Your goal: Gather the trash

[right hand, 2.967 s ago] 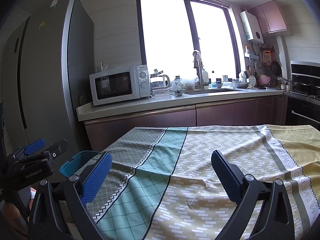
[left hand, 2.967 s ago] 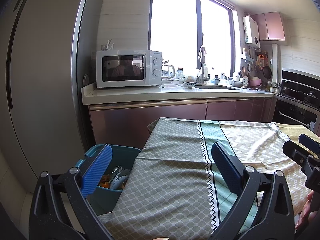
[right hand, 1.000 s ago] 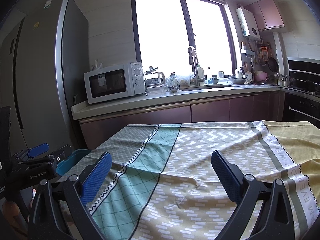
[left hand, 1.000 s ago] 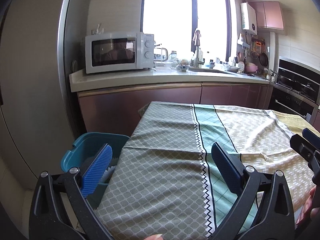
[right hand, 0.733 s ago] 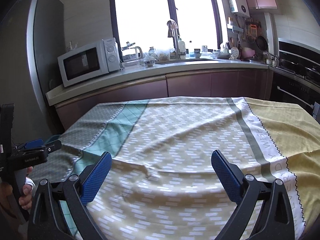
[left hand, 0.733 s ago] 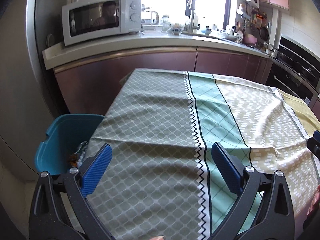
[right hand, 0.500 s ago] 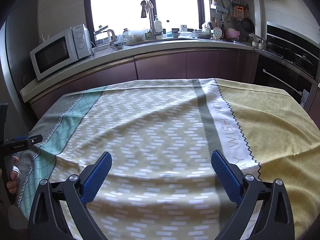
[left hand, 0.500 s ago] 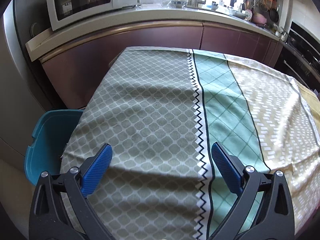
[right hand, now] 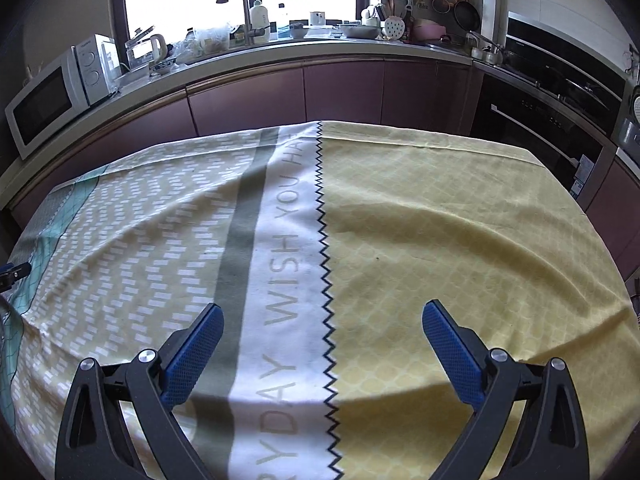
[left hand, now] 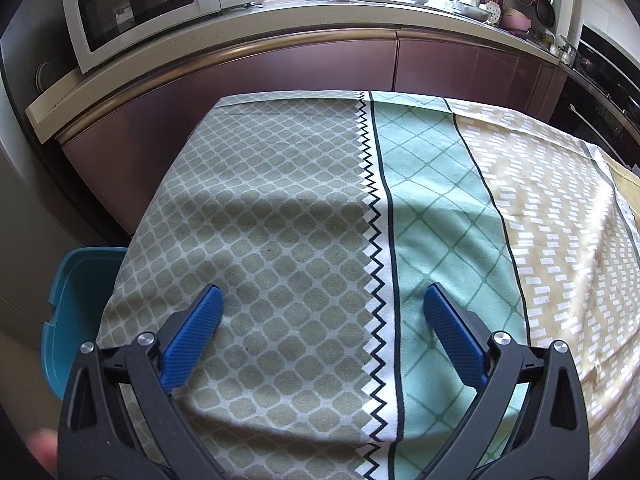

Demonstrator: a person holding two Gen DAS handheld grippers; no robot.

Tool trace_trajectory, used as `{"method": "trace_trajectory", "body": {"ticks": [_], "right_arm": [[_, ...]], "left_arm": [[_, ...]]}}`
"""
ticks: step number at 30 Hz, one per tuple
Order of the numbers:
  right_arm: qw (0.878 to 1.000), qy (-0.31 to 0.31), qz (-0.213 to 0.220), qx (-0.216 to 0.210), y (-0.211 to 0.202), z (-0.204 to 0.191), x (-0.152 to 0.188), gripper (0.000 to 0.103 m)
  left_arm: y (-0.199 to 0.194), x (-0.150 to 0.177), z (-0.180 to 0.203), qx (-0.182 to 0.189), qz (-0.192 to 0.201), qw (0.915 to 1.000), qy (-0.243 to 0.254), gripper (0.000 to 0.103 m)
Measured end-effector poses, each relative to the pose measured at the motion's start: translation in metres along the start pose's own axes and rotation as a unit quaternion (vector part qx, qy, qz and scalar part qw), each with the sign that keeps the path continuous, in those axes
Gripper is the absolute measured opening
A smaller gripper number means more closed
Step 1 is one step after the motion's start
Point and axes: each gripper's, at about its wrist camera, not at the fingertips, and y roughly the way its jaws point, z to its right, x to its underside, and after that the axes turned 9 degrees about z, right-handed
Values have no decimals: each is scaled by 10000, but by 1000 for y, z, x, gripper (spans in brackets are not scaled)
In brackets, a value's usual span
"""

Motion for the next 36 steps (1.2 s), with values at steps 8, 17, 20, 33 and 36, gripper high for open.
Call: {"method": "trace_trajectory", "body": {"ticks": [8, 17, 20, 33, 36], "right_arm": [[9990, 261, -359, -58, 27, 41, -5, 97], [9991, -13, -425, -36, 35, 41, -9, 98], [9991, -12, -424, -37, 33, 42, -8, 98], [9991, -12, -424, -35, 33, 41, -8, 98], [9991, -12, -424, -35, 34, 41, -8, 98]], "left_arm": [[0, 1, 0, -2, 1, 10000, 0, 99], [1, 0, 1, -2, 1, 10000, -1, 99], [1, 0, 1, -2, 2, 10000, -1, 99], [1, 0, 1, -1, 2, 10000, 0, 99], [0, 0, 1, -2, 2, 10000, 0, 99]]}}
